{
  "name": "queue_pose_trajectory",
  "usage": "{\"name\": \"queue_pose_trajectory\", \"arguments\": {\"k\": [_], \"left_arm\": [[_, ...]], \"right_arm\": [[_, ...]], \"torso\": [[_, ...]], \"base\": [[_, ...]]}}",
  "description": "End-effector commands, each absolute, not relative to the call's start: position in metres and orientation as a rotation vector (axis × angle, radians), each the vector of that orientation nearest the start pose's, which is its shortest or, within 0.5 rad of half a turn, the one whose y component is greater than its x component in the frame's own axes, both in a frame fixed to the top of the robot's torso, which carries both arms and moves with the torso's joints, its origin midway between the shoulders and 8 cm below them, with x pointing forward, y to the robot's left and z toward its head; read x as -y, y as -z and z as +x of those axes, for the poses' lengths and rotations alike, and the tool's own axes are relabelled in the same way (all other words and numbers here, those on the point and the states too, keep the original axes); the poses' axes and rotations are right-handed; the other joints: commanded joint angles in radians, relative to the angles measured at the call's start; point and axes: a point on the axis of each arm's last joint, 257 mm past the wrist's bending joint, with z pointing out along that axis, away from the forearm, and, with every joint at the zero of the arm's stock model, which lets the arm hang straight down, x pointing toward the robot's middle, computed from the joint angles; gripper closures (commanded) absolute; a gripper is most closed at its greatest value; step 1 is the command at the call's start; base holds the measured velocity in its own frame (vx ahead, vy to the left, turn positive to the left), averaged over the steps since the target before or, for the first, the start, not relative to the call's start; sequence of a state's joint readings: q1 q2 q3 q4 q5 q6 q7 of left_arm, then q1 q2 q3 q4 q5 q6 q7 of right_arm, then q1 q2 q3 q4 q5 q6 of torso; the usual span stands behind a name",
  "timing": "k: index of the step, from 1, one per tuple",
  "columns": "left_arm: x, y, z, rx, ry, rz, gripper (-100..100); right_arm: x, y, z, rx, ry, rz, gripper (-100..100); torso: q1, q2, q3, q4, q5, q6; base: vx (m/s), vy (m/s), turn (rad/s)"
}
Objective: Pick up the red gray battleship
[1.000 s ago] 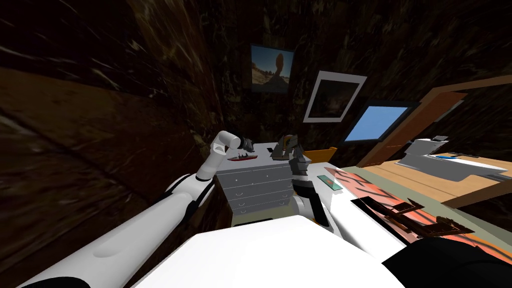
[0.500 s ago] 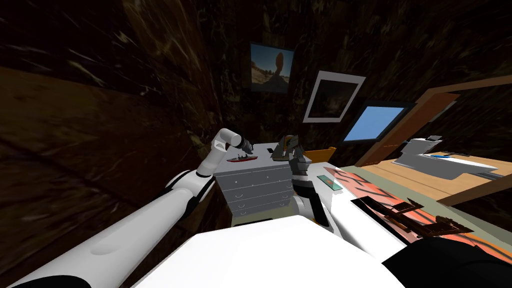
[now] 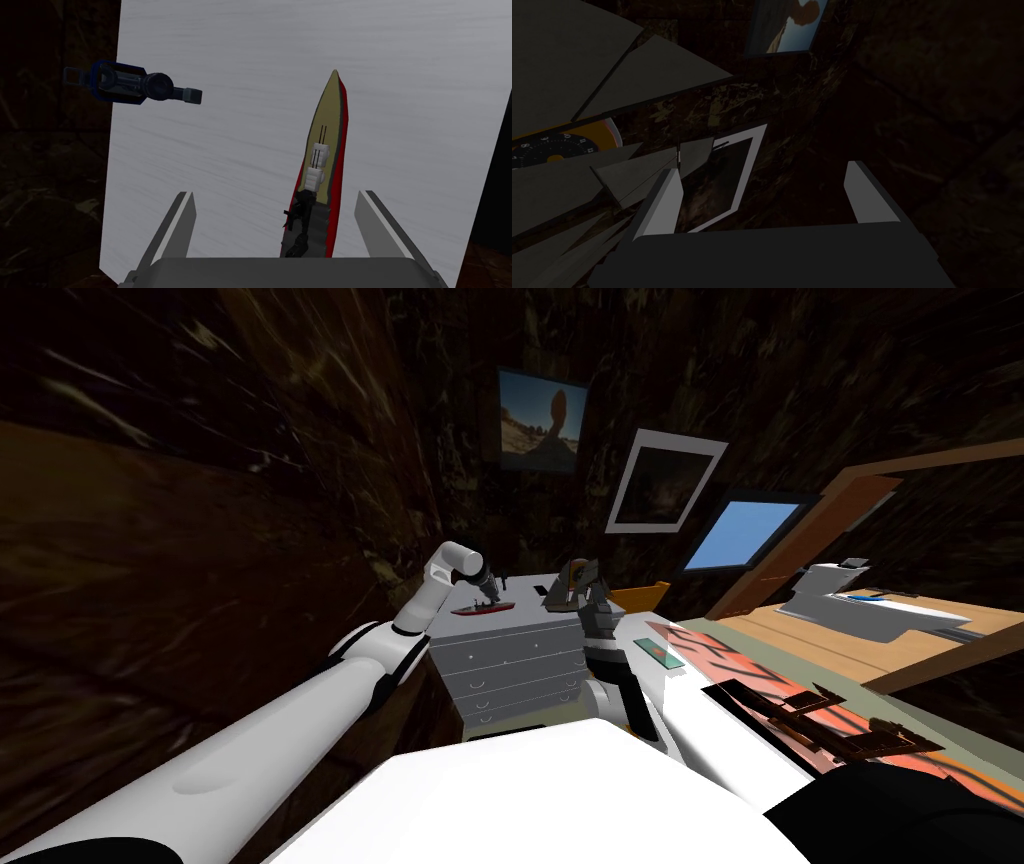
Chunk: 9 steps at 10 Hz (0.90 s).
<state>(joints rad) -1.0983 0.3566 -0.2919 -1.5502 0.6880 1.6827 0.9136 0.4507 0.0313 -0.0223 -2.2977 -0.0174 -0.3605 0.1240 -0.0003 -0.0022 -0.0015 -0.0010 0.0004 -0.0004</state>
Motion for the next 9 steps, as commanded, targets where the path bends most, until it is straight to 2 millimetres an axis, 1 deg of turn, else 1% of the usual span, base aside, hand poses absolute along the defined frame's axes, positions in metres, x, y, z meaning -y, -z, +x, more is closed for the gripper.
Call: {"name": "queue_pose_trajectory", "arguments": {"k": [1, 4, 5, 6, 7, 8, 9], "left_arm": [[-0.036, 0.057, 0.538, -1.875, 0.919, -2.168, -100], [-0.055, 0.07, 0.531, -1.86, 0.769, -2.244, -100], [-0.058, 0.072, 0.528, -1.862, 0.74, -2.25, -100], [-0.066, 0.077, 0.525, -1.852, 0.679, -2.281, -100], [-0.069, 0.079, 0.522, -1.853, 0.655, -2.286, -100], [-0.078, 0.085, 0.517, -1.843, 0.581, -2.315, -100], [-0.079, 0.086, 0.516, -1.843, 0.573, -2.316, -100]], "right_arm": [[0.29, -0.022, 0.364, -0.661, -1.178, 0.703, 0], [0.29, -0.022, 0.364, -0.661, -1.178, 0.703, 0], [0.29, -0.022, 0.364, -0.661, -1.178, 0.703, 0], [0.29, -0.022, 0.364, -0.661, -1.178, 0.703, 0], [0.29, -0.022, 0.364, -0.661, -1.178, 0.703, 0], [0.29, -0.022, 0.364, -0.661, -1.178, 0.703, 0], [0.29, -0.022, 0.364, -0.661, -1.178, 0.703, 0]], "torso": [[0.0, 0.0, 0.0, 0.0, 0.0, 0.0], [0.0, 0.0, 0.0, 0.0, 0.0, 0.0], [0.0, 0.0, 0.0, 0.0, 0.0, 0.0], [0.0, 0.0, 0.0, 0.0, 0.0, 0.0], [0.0, 0.0, 0.0, 0.0, 0.0, 0.0], [0.0, 0.0, 0.0, 0.0, 0.0, 0.0], [0.0, 0.0, 0.0, 0.0, 0.0, 0.0]], "base": [[0.033, 0.007, -0.02], [0.038, 0.006, -0.027], [0.035, 0.004, -0.017], [0.044, 0.006, -0.027], [0.033, 0.007, -0.01], [0.033, 0.005, -0.019], [0.03, 0.006, -0.011]]}}
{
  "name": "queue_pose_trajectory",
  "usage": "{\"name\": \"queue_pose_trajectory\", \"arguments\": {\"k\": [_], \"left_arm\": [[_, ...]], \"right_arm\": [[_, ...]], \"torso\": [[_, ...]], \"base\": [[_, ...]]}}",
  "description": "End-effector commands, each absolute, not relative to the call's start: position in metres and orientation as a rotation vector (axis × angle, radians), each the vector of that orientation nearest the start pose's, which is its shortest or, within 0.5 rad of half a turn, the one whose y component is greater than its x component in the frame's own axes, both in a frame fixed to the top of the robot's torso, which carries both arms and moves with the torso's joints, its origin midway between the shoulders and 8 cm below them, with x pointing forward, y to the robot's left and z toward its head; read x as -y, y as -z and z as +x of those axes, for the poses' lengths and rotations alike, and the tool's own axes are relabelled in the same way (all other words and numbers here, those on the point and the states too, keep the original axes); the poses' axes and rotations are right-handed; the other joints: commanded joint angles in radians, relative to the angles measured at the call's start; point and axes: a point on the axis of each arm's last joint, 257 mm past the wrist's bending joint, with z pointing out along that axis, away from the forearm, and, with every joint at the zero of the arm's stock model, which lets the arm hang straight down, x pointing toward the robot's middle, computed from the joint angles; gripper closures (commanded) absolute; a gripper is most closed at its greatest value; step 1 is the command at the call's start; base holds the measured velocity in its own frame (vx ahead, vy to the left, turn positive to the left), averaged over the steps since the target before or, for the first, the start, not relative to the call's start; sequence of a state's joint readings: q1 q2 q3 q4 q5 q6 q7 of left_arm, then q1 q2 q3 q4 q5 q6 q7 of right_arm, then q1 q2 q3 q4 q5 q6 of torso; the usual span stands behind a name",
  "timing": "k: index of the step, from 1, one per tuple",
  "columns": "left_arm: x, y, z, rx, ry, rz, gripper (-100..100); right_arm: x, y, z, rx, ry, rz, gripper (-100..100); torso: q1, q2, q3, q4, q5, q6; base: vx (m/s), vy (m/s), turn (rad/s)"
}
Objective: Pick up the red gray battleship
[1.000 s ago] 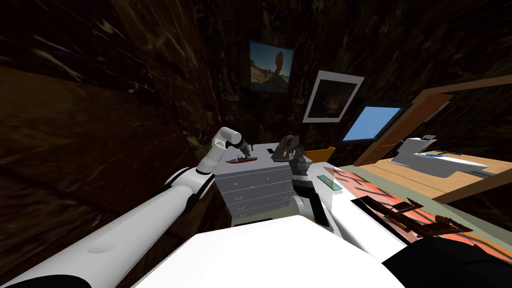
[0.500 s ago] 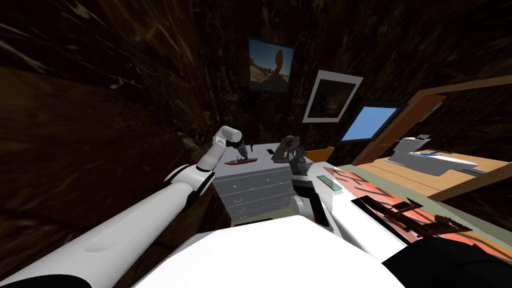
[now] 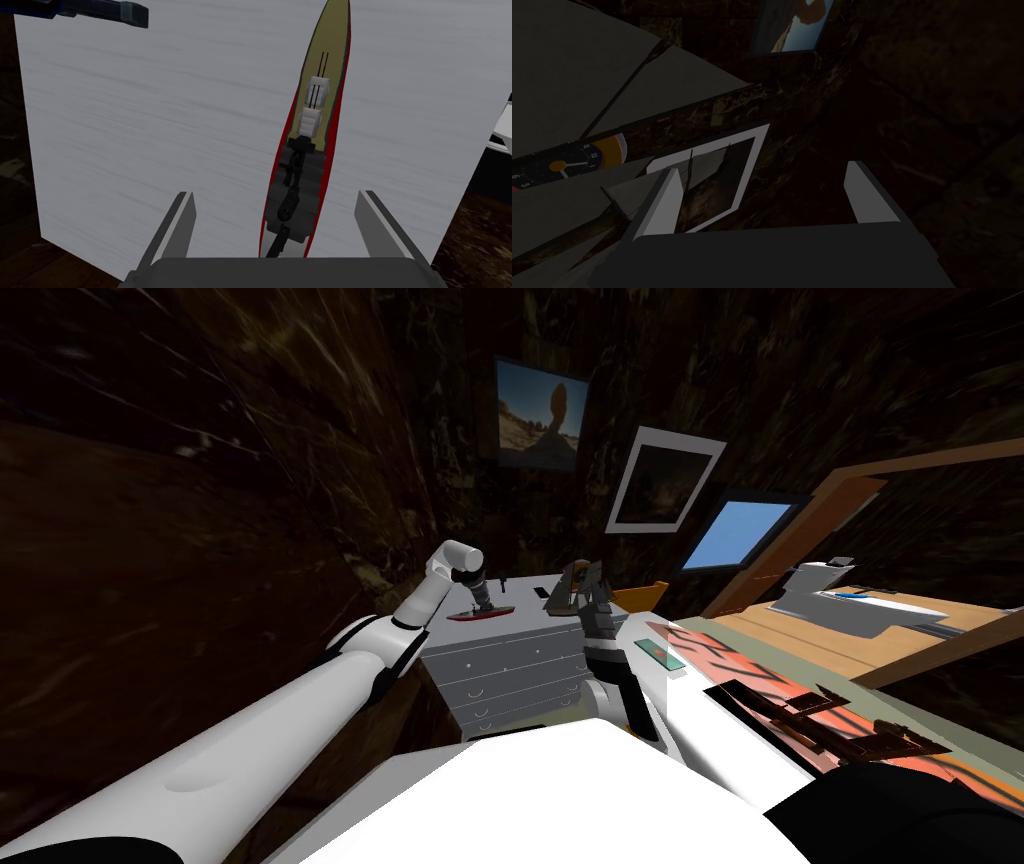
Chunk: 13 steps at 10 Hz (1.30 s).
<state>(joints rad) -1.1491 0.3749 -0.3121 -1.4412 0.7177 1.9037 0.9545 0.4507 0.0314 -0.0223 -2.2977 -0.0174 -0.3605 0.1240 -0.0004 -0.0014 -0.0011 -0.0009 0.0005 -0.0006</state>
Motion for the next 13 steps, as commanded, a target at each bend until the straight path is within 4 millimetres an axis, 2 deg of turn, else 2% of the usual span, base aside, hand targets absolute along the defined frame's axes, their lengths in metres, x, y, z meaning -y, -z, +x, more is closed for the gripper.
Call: {"name": "queue_pose_trajectory", "arguments": {"k": [1, 3, 4, 5, 6, 8, 9, 10, 13], "left_arm": [[-0.089, 0.092, 0.51, -1.833, 0.499, -2.342, -100], [-0.102, 0.101, 0.5, -1.82, 0.397, -2.372, -100], [-0.097, 0.098, 0.505, -1.823, 0.432, -2.364, -100], [-0.098, 0.099, 0.504, -1.823, 0.423, -2.366, 0], [-0.1, 0.111, 0.509, -1.821, 0.424, -2.368, -100], [-0.102, 0.123, 0.514, -1.819, 0.424, -2.369, -100], [-0.102, 0.12, 0.512, -1.819, 0.421, -2.37, -100], [-0.101, 0.12, 0.513, -1.82, 0.424, -2.369, 100], [-0.101, 0.12, 0.513, -1.82, 0.423, -2.369, 100]], "right_arm": [[0.29, -0.022, 0.364, -0.661, -1.178, 0.703, 0], [0.29, -0.022, 0.364, -0.661, -1.178, 0.703, 0], [0.29, -0.022, 0.364, -0.661, -1.178, 0.703, 0], [0.29, -0.022, 0.364, -0.661, -1.178, 0.703, 0], [0.29, -0.022, 0.364, -0.661, -1.178, 0.703, 0], [0.29, -0.022, 0.364, -0.661, -1.179, 0.703, 0], [0.29, -0.022, 0.364, -0.661, -1.179, 0.703, 0], [0.29, -0.022, 0.364, -0.661, -1.178, 0.703, 0], [0.29, -0.022, 0.364, -0.661, -1.178, 0.703, 0]], "torso": [[0.0, 0.0, 0.0, 0.0, 0.0, 0.0], [0.0, -0.001, 0.0, 0.0, 0.0, 0.0], [0.0, 0.0, 0.0, 0.0, 0.0, 0.0], [0.0, 0.001, 0.001, 0.0, 0.0, 0.0], [0.0, 0.002, 0.001, 0.0, 0.0, 0.0], [-0.001, 0.002, 0.001, 0.0, 0.0, 0.0], [-0.001, 0.002, 0.001, 0.001, 0.0, 0.0], [-0.001, 0.002, 0.001, 0.001, 0.0, 0.0], [0.0, 0.002, 0.001, 0.001, 0.0, 0.0]], "base": [[0.034, 0.0, -0.01], [0.032, 0.002, -0.005], [0.0, 0.0, 0.0], [0.0, 0.0, 0.0], [-0.002, -0.007, -0.014], [-0.004, -0.012, -0.011], [-0.002, -0.006, -0.001], [0.0, 0.0, 0.0], [0.0, 0.0, 0.0]]}}
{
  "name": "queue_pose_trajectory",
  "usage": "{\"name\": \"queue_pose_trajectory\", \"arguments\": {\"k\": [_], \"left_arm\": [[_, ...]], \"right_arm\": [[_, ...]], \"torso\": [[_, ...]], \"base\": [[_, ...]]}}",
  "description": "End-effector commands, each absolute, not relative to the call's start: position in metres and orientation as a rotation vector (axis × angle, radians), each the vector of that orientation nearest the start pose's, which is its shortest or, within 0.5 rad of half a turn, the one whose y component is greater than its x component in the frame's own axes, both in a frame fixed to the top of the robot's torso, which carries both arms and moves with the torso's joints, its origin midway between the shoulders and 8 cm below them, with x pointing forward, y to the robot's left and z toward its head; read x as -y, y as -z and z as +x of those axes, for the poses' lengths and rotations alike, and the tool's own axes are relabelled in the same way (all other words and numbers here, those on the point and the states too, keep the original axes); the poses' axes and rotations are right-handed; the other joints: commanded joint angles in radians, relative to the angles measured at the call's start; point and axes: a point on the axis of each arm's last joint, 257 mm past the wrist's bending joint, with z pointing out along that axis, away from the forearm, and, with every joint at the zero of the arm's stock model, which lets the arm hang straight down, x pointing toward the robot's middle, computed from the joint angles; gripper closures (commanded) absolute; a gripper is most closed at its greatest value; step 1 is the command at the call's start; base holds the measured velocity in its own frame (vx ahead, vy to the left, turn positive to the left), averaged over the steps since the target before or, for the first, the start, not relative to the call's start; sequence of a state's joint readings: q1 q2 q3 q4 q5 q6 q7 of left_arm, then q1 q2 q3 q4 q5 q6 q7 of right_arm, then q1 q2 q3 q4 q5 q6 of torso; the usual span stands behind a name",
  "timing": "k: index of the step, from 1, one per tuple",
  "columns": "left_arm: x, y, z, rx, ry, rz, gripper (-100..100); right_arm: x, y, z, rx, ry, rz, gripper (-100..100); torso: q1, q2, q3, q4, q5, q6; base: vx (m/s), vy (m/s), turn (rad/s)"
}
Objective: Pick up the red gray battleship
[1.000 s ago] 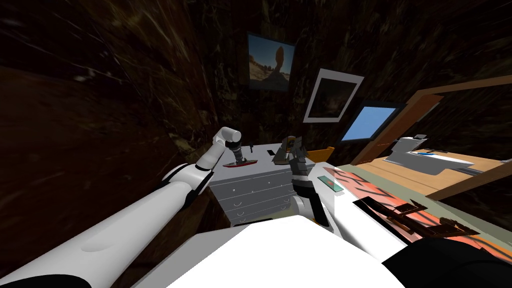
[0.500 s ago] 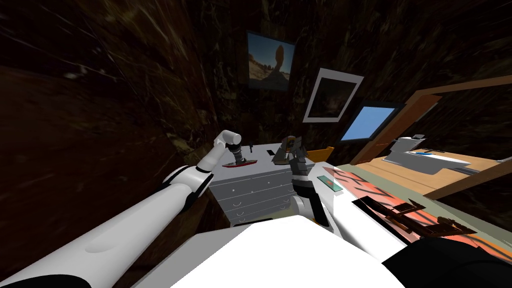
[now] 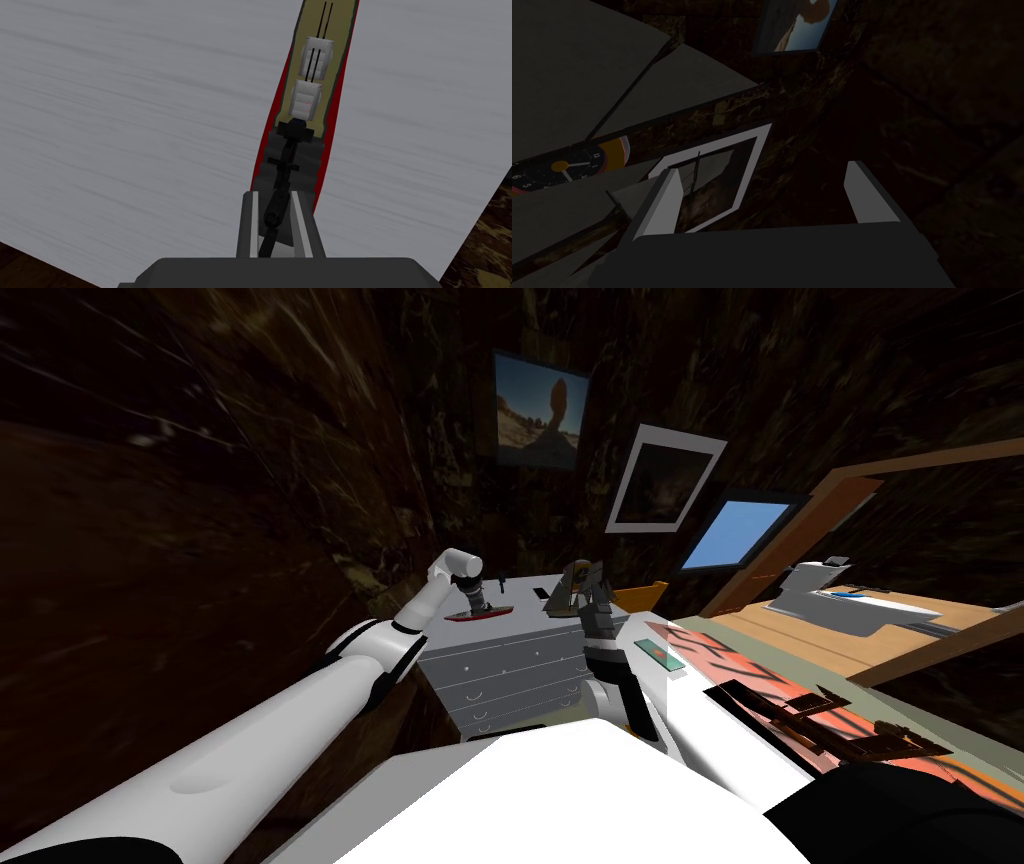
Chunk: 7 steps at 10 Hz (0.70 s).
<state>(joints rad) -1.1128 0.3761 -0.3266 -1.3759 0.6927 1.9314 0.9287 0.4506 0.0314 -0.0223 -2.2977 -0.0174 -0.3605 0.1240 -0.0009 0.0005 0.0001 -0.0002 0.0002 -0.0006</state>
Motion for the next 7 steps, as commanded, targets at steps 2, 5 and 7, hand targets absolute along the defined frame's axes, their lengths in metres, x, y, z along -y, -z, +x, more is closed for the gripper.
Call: {"name": "queue_pose_trajectory", "arguments": {"k": [2, 5, 7], "left_arm": [[-0.101, 0.121, 0.513, -1.82, 0.423, -2.369, 0], [-0.098, 0.099, 0.504, -1.823, 0.424, -2.366, 100], [-0.098, 0.103, 0.505, -1.823, 0.424, -2.366, 0]], "right_arm": [[0.29, -0.022, 0.364, -0.661, -1.178, 0.703, 0], [0.29, -0.022, 0.364, -0.661, -1.178, 0.703, 0], [0.29, -0.022, 0.364, -0.661, -1.178, 0.703, 0]], "torso": [[0.0, 0.0, 0.0, 0.0, 0.0, 0.0], [0.001, 0.001, 0.001, 0.001, 0.0, 0.0], [0.0, 0.001, 0.001, 0.001, 0.0, 0.0]], "base": [[0.0, 0.0, 0.0], [0.005, 0.012, 0.013], [0.0, 0.0, 0.0]]}}
